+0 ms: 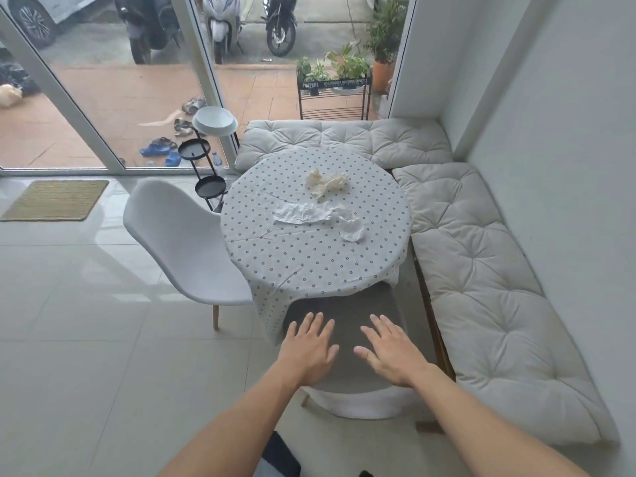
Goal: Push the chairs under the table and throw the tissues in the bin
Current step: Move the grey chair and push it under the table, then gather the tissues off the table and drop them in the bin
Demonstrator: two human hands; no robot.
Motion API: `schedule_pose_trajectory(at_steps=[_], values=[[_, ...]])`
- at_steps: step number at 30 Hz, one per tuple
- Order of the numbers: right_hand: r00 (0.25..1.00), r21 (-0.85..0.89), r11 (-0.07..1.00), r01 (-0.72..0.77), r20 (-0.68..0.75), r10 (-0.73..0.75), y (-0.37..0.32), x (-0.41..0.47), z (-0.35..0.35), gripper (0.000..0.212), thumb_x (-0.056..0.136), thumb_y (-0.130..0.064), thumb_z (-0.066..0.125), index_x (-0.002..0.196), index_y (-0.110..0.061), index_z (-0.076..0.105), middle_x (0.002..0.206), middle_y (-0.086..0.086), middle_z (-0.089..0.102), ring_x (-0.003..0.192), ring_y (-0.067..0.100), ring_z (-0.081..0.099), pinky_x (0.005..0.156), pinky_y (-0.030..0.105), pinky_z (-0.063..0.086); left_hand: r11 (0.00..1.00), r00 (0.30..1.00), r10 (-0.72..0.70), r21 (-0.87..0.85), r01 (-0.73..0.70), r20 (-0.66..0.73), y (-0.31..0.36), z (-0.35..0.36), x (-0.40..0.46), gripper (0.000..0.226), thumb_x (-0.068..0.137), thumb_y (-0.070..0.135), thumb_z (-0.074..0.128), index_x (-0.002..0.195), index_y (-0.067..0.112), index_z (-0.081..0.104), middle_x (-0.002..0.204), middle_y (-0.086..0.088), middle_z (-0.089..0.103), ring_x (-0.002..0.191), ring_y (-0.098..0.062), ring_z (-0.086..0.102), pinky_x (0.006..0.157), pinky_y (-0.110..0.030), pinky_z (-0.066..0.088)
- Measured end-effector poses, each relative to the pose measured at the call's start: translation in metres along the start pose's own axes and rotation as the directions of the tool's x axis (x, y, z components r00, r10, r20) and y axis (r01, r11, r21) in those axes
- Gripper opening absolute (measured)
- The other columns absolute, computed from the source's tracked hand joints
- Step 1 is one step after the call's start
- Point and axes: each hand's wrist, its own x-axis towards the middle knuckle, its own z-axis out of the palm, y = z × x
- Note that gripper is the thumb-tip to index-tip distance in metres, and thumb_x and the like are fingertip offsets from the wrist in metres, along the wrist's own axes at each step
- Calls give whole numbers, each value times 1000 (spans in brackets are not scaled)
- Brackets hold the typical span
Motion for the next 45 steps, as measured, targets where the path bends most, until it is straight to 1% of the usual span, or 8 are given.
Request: schedule_pose_trajectory(at_steps=[9,16,26,31,35,37,42,45], values=[[983,20,987,-161,-88,162,-61,77,-53,68,104,-61,27,157,-19,26,170,13,10,156,30,2,126,51,11,990,992,118,80,-114,-43,-122,-101,44,66,107,55,24,162,22,11,172,-10,4,157,-30,1,124,-58,8],[965,52,973,-226,-127,230,-101,134,-98,68,105,-61,26,160,-22,17,171,11,0,157,30,-4,127,52,6,980,990,124,168,-111,-69,-209,-176,78,63,108,53,23,161,21,11,172,-14,1,157,-34,-2,124,-61,9],[935,84,956,-281,-199,292,-87,226,-150,65,106,-56,31,159,-20,20,171,13,3,156,32,-3,125,55,9,968,990,143,208,-144,18,-243,-216,175,65,109,49,30,162,21,5,171,-15,-3,156,-37,-2,123,-59,15],[933,70,953,-294,-196,302,-49,284,-150,55,109,-37,34,159,-19,19,171,14,3,156,32,-3,125,54,11,944,975,203,248,-218,87,-241,-210,258,71,107,37,46,161,21,3,170,-19,-6,155,-43,0,122,-60,22],[948,-36,956,-290,-145,282,-16,326,-148,76,98,-11,53,160,-20,10,170,14,-2,156,36,-4,125,55,13,878,944,303,346,-331,134,-232,-204,326,88,99,7,58,161,20,-3,169,-20,-13,154,-46,-2,122,-59,22],[961,-121,957,-262,-128,247,-3,343,-148,88,91,-7,61,160,-22,9,170,14,-5,155,40,-3,124,57,15,826,916,369,396,-401,157,-225,-205,357,99,92,-3,62,161,20,-6,168,-19,-18,154,-46,-5,123,-59,20],[986,-227,959,-167,-51,160,24,383,-147,103,86,-5,68,160,-30,0,169,9,-22,154,40,-14,124,58,11,651,826,494,515,-559,272,-208,-201,418,114,91,14,76,160,27,-14,165,-14,-32,154,-42,-12,123,-59,17],[991,-207,970,-125,11,130,31,395,-142,101,86,1,64,159,-31,3,169,5,-23,154,38,-16,125,58,11,564,766,538,525,-637,351,-210,-191,434,116,89,17,79,160,30,-12,164,-11,-34,155,-40,-10,122,-58,23]])
